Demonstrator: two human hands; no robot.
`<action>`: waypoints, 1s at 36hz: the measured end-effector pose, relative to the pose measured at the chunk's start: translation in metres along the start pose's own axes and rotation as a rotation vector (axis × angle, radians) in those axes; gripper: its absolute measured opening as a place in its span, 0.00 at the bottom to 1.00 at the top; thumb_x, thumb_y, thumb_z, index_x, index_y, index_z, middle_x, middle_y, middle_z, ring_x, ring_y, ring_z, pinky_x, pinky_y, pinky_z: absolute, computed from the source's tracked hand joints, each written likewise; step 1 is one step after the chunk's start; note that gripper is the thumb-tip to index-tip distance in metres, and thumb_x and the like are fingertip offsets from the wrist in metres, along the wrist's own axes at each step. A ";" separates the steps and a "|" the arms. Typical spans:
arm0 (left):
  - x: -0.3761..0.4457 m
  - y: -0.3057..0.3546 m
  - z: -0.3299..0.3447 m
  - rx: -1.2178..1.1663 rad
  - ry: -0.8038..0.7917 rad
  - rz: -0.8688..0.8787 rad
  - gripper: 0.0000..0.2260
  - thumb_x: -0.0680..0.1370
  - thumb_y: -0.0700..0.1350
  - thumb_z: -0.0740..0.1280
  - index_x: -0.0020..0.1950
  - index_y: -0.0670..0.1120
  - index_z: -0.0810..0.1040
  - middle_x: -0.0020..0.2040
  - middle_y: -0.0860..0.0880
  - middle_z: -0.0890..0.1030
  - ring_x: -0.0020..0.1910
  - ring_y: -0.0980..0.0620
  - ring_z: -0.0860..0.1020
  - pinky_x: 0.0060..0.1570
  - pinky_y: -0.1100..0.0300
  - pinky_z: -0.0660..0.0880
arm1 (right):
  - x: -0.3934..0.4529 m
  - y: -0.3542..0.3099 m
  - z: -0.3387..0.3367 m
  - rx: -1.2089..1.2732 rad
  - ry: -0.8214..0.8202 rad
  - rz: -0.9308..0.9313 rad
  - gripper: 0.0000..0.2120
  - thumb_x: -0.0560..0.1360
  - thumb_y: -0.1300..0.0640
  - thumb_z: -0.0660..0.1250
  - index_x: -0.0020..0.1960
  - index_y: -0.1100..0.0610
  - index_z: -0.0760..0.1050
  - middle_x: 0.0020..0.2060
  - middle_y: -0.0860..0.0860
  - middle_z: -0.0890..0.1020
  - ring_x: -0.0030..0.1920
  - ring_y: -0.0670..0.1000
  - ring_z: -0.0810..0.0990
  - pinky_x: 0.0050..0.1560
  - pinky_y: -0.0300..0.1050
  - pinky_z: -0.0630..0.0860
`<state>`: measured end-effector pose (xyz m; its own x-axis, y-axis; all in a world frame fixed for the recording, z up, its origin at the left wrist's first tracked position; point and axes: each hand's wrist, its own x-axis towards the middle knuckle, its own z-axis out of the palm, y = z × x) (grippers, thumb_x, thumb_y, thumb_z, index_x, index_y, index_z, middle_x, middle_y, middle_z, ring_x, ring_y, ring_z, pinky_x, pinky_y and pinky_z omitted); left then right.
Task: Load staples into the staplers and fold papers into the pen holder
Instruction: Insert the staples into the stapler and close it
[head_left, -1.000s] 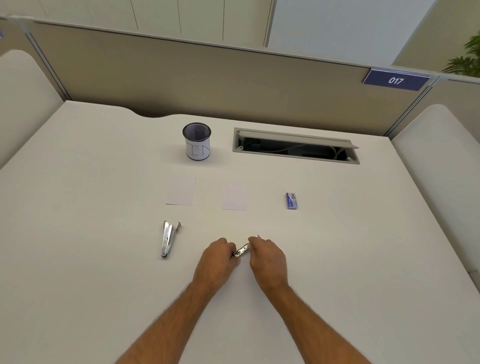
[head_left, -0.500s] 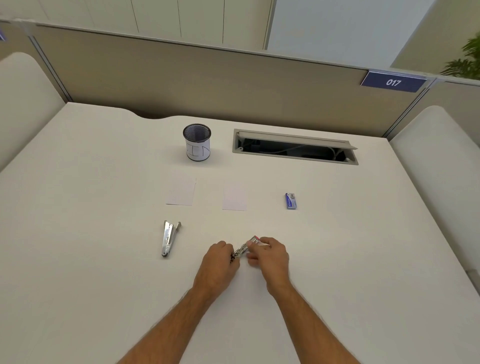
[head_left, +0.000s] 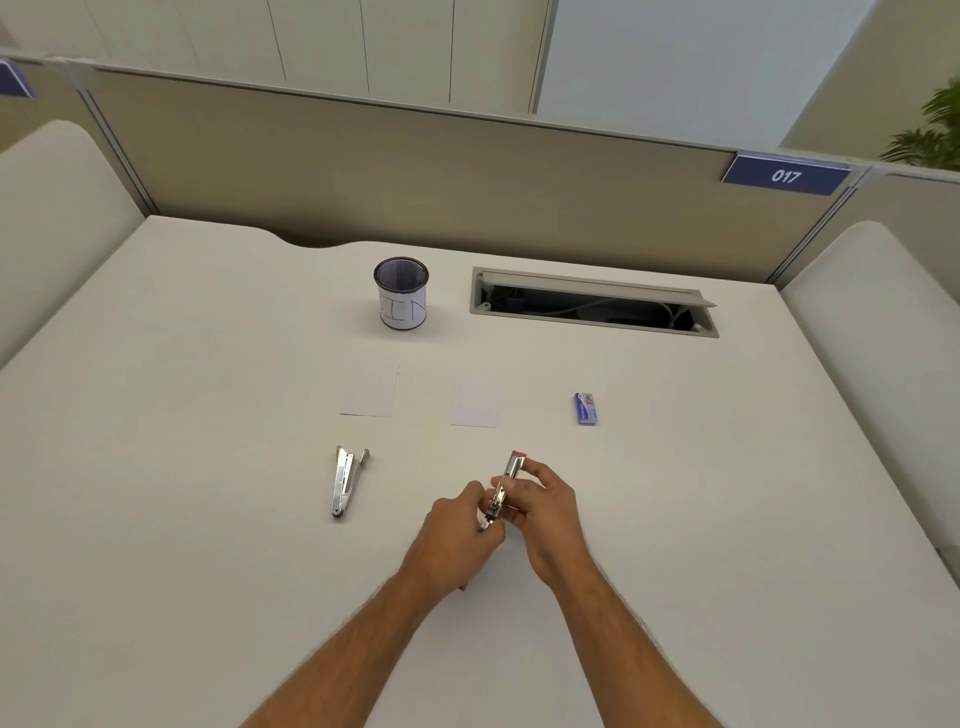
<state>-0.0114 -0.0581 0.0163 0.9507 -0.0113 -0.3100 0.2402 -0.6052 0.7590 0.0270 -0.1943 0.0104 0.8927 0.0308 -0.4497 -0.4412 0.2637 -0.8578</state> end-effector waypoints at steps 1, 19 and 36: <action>0.001 0.002 -0.002 -0.009 -0.020 -0.019 0.07 0.76 0.48 0.66 0.52 0.49 0.73 0.35 0.48 0.80 0.29 0.45 0.81 0.24 0.56 0.78 | -0.001 0.000 0.000 -0.010 0.001 -0.011 0.16 0.76 0.69 0.70 0.63 0.61 0.77 0.46 0.64 0.86 0.44 0.62 0.85 0.53 0.57 0.83; 0.019 0.017 -0.036 -0.202 0.020 0.020 0.22 0.79 0.37 0.70 0.72 0.47 0.73 0.49 0.46 0.85 0.42 0.51 0.86 0.51 0.57 0.83 | -0.012 -0.016 -0.012 -0.507 -0.214 -0.098 0.19 0.82 0.59 0.67 0.70 0.46 0.76 0.57 0.45 0.85 0.60 0.46 0.82 0.63 0.41 0.78; 0.020 -0.003 -0.055 0.021 -0.061 0.143 0.14 0.73 0.41 0.77 0.57 0.48 0.83 0.44 0.51 0.84 0.45 0.52 0.81 0.52 0.56 0.79 | -0.018 -0.031 0.002 -1.280 -0.228 -0.414 0.18 0.79 0.60 0.70 0.67 0.51 0.79 0.57 0.48 0.86 0.56 0.50 0.82 0.61 0.45 0.77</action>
<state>0.0177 -0.0128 0.0390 0.9611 -0.1463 -0.2341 0.0986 -0.6102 0.7861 0.0245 -0.2012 0.0452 0.9194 0.3587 -0.1616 0.1959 -0.7736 -0.6027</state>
